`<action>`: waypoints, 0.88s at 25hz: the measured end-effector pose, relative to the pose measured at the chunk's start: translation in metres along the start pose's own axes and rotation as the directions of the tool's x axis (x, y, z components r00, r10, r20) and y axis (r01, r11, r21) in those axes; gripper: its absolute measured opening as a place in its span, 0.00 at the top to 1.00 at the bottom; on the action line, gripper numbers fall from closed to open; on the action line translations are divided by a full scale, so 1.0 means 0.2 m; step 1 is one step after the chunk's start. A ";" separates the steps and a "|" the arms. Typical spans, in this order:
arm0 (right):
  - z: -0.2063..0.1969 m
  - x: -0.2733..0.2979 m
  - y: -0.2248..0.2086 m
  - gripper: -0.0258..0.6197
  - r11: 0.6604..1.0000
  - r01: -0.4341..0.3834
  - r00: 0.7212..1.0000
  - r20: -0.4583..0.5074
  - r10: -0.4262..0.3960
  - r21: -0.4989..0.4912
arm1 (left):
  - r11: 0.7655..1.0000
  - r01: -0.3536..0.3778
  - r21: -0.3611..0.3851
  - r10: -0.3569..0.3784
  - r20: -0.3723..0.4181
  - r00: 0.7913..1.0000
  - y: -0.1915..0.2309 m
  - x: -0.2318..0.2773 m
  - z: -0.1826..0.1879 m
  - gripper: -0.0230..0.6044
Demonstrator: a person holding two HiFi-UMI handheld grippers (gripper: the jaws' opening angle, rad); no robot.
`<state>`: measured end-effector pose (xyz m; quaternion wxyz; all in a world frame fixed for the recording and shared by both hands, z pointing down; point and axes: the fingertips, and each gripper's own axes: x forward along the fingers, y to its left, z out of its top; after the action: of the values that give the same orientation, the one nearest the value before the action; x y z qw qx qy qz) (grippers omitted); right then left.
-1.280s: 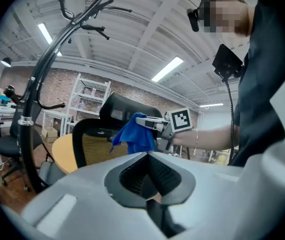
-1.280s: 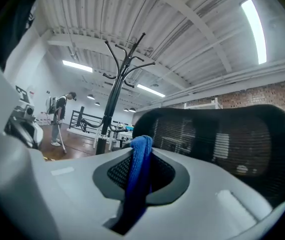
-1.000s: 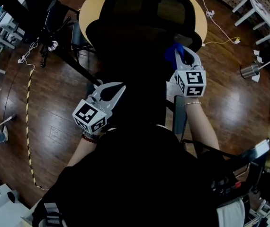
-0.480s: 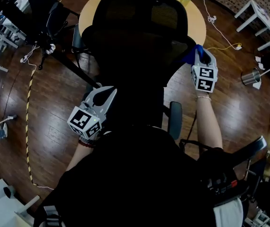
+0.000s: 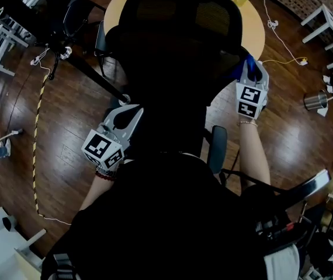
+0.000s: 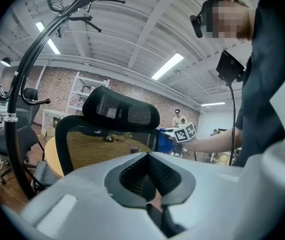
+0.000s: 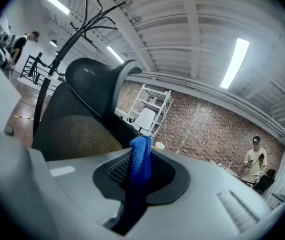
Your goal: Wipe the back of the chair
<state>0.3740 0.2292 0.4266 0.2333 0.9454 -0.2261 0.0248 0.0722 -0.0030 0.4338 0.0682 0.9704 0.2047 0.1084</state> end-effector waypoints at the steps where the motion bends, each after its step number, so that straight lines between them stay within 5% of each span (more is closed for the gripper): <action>1: 0.00 0.00 0.01 0.90 1.000 -0.006 1.000 0.006 0.006 0.003 | 1.000 0.004 0.002 -0.004 0.000 1.000 -0.01 0.00 0.00 0.95; 5: 0.03 0.04 0.15 0.90 0.997 -0.071 0.997 0.007 0.071 -0.036 | 1.000 0.016 -0.001 -0.016 -0.011 1.000 0.00 0.01 -0.02 0.95; 13: 0.05 0.09 0.22 0.90 0.999 -0.030 1.000 0.002 0.030 0.012 | 0.997 0.059 0.045 -0.066 0.156 0.986 0.06 0.08 0.09 0.95; 17: 0.08 0.13 0.28 0.90 1.000 -0.021 0.999 -0.025 0.022 0.007 | 0.994 0.095 0.047 -0.101 0.153 0.983 0.06 0.08 0.11 0.95; 22: 0.14 0.18 0.44 0.90 0.999 -0.030 0.999 -0.012 0.030 0.020 | 0.998 0.043 0.038 -0.049 0.158 0.986 0.20 -0.03 0.10 0.95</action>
<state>0.3672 0.1323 0.4449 0.2248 0.9440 -0.2387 0.0363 0.0866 -0.0428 0.4199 0.0698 0.9720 0.2227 0.0256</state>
